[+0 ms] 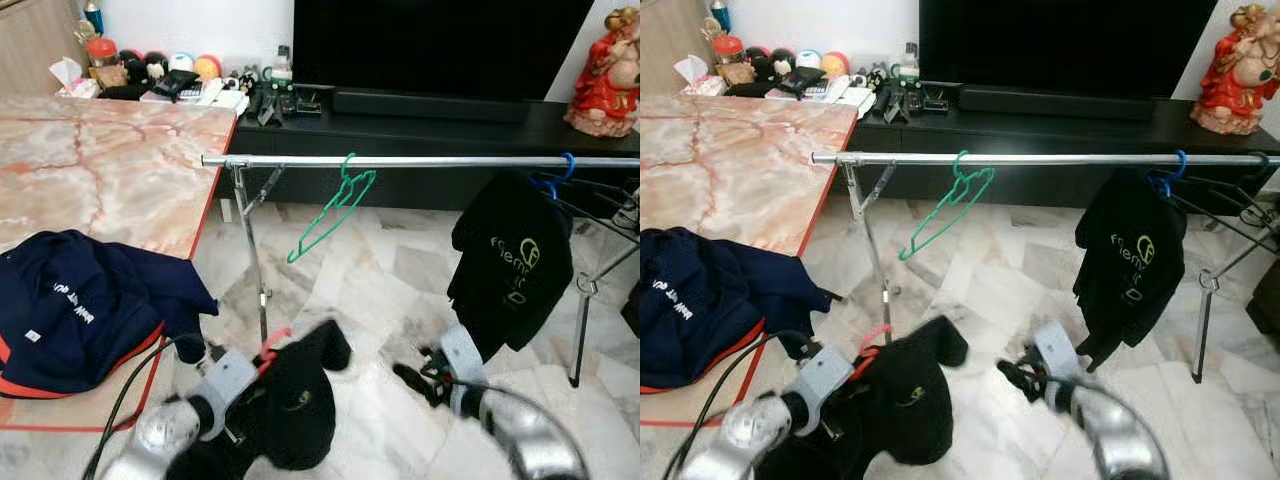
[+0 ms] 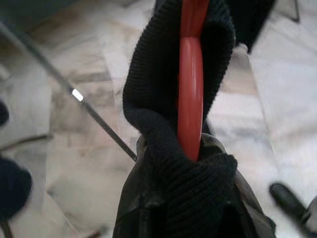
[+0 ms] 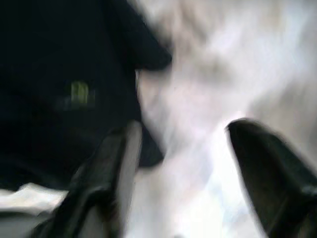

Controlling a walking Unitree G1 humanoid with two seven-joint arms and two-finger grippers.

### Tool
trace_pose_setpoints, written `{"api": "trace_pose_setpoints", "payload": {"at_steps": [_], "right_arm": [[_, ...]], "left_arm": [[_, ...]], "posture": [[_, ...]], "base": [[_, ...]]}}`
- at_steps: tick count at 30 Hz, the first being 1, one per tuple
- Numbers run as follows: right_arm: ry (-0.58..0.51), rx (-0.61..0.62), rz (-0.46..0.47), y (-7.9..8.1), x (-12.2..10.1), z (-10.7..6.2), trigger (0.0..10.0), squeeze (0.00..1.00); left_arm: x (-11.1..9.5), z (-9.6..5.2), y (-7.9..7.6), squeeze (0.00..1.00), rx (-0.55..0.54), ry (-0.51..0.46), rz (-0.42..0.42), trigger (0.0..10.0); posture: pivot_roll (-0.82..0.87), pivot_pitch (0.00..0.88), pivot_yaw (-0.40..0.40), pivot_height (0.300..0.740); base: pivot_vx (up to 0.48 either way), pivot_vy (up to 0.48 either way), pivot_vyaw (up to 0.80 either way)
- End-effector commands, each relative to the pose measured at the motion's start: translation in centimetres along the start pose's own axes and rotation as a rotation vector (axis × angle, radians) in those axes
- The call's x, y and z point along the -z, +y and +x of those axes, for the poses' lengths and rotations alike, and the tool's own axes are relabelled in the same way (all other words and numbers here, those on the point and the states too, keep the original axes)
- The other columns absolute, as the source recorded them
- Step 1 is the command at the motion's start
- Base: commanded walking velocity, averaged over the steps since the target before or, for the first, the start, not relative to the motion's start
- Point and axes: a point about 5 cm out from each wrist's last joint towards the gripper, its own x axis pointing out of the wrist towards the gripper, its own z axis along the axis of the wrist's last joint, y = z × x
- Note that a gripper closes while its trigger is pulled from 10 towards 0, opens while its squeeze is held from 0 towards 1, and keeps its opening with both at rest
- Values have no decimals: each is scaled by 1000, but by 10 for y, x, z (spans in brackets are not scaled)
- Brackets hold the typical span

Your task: Hang hanger

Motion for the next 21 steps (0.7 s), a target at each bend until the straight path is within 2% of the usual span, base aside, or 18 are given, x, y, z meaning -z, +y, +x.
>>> {"api": "trace_pose_setpoints", "payload": {"at_steps": [1,3,4,5,6,7,10,14,17,20,21], "right_arm": [[19,67,62,-6,13,-4,10000,0],[89,177,205,-6,42,-9,10000,0],[102,199,235,-6,48,-11,10000,0],[102,199,235,-6,48,-11,10000,0],[144,235,261,-5,60,-15,10000,0],[227,266,249,-2,80,-21,10000,0],[300,345,298,0,103,-32,10000,0],[306,416,348,0,109,-35,10000,0],[307,429,392,8,117,-36,10000,0],[307,442,423,10,121,-36,10000,0],[307,442,423,10,121,-36,10000,0]], "left_arm": [[-7,-2,7,0,-65,-49,-38,10000],[3,-7,8,0,-126,-45,-129,10000],[5,-9,8,0,-137,-44,-151,10000],[5,-9,8,0,-137,-44,-151,10000],[7,-11,9,0,-163,-49,-180,10000],[8,-14,12,0,-198,-57,-186,10000],[12,-17,16,0,-260,-57,-202,10000],[21,-18,19,0,-302,-31,-231,10000],[52,-20,24,0,-352,75,-256,10000],[71,-23,20,0,-337,158,-271,10000],[71,-23,20,0,-337,158,-271,10000]], "posture": [[-18,60,-3,740],[-15,58,0,740],[-12,56,0,740],[-12,56,0,740],[-1,54,-1,740],[7,53,-2,740],[13,49,-3,740],[12,45,0,740],[0,34,8,740],[-8,31,12,740],[-8,31,12,740]], "base": [[0,0,0],[0,0,0],[0,0,0],[0,0,0],[0,0,0],[0,0,0],[0,0,0],[0,0,0],[0,0,0],[0,0,0],[0,0,0]]}}
